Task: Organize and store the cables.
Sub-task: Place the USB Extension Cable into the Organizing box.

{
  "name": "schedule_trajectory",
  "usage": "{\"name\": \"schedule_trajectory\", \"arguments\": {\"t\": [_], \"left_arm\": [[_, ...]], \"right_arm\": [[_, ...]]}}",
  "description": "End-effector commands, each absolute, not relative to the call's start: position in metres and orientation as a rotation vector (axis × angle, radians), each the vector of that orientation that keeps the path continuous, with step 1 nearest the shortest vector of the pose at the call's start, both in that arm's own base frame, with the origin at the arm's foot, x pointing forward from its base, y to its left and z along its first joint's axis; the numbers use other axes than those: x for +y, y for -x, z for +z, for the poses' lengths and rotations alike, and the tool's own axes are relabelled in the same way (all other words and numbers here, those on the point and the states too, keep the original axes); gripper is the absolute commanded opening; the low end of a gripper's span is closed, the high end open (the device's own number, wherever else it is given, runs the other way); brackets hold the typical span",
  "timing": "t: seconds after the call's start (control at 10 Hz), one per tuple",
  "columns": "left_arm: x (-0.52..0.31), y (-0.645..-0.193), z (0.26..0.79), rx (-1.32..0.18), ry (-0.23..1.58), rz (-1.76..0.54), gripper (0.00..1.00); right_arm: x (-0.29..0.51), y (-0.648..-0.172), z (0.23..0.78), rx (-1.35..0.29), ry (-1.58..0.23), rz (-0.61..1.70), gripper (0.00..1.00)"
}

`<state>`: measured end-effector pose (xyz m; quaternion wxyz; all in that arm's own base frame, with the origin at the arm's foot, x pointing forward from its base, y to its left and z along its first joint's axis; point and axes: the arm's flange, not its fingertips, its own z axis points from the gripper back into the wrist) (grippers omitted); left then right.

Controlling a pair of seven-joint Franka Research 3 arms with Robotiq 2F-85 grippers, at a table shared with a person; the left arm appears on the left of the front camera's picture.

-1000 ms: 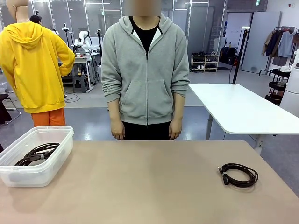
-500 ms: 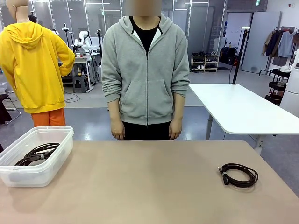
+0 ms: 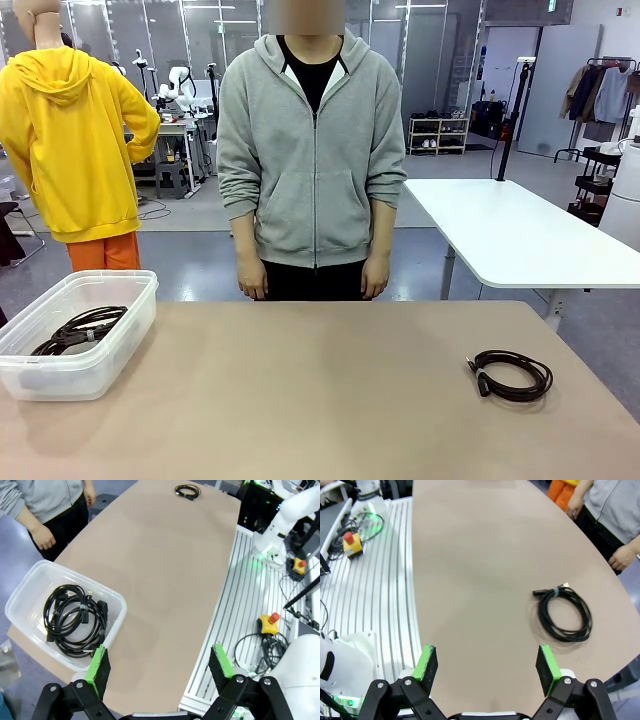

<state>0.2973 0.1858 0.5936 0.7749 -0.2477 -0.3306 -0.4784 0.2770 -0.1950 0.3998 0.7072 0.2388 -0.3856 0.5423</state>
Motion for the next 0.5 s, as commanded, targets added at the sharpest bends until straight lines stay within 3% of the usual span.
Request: {"name": "schedule_trajectory", "arguments": {"t": [0.0, 0.3, 0.4], "left_arm": [[0.184, -0.295, 0.594, -0.729, 0.55, -1.046, 1.0], [0.184, -0.295, 0.594, -0.729, 0.55, -1.046, 1.0], [0.184, -0.295, 0.594, -0.729, 0.55, -1.046, 1.0]], "right_arm": [[-0.11, -0.286, 0.439, -0.659, -0.459, 1.177, 1.0], [-0.016, -0.356, 0.428, -0.316, -0.334, 1.109, 1.0], [0.001, -0.372, 0.421, -0.293, -0.345, 1.042, 1.0]]}}
